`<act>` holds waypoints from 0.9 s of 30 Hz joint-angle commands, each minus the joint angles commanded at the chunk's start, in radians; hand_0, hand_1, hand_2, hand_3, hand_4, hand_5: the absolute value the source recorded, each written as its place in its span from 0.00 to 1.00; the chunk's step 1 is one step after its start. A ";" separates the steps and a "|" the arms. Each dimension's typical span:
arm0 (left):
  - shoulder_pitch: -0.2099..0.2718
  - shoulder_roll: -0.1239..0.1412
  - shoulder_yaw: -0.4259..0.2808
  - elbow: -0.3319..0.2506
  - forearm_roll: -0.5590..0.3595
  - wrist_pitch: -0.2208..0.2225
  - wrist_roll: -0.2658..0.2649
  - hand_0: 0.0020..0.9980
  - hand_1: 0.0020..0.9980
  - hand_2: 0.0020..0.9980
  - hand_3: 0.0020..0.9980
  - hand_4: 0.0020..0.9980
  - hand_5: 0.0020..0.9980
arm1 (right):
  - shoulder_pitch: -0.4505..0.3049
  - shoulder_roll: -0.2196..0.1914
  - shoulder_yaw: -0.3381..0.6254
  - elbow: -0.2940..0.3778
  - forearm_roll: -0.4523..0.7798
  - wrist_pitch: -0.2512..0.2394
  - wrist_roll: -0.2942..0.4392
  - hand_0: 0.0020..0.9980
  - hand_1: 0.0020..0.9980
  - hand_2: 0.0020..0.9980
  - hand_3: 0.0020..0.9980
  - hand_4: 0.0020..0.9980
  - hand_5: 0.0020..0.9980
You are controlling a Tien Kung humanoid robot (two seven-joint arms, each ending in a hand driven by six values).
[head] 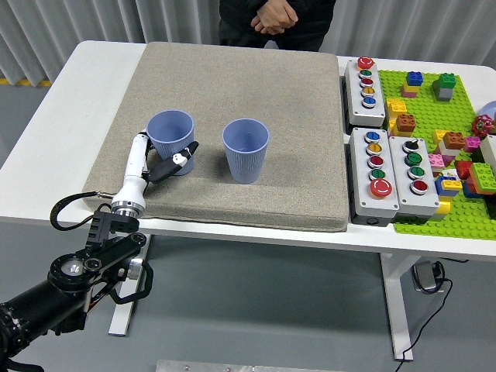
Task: Pick cup pour cup place
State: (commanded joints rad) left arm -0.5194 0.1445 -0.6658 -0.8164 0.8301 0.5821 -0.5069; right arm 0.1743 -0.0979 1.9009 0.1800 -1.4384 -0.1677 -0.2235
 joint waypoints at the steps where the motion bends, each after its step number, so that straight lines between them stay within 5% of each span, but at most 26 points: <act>1: 0.000 0.000 -0.002 0.000 0.002 -0.001 0.001 0.69 0.71 0.81 0.77 0.91 0.47 | 0.000 0.000 0.000 0.000 0.000 0.000 0.000 0.69 0.62 0.59 0.59 0.00 0.24; 27: 0.020 0.015 -0.042 -0.028 0.087 -0.045 0.040 0.76 0.78 0.94 0.93 0.94 0.49 | 0.001 0.000 0.002 0.000 0.001 -0.002 0.002 0.69 0.62 0.59 0.59 0.00 0.24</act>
State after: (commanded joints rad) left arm -0.4997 0.1592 -0.7076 -0.8442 0.9176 0.5370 -0.4671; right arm 0.1750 -0.0979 1.9027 0.1800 -1.4376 -0.1701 -0.2219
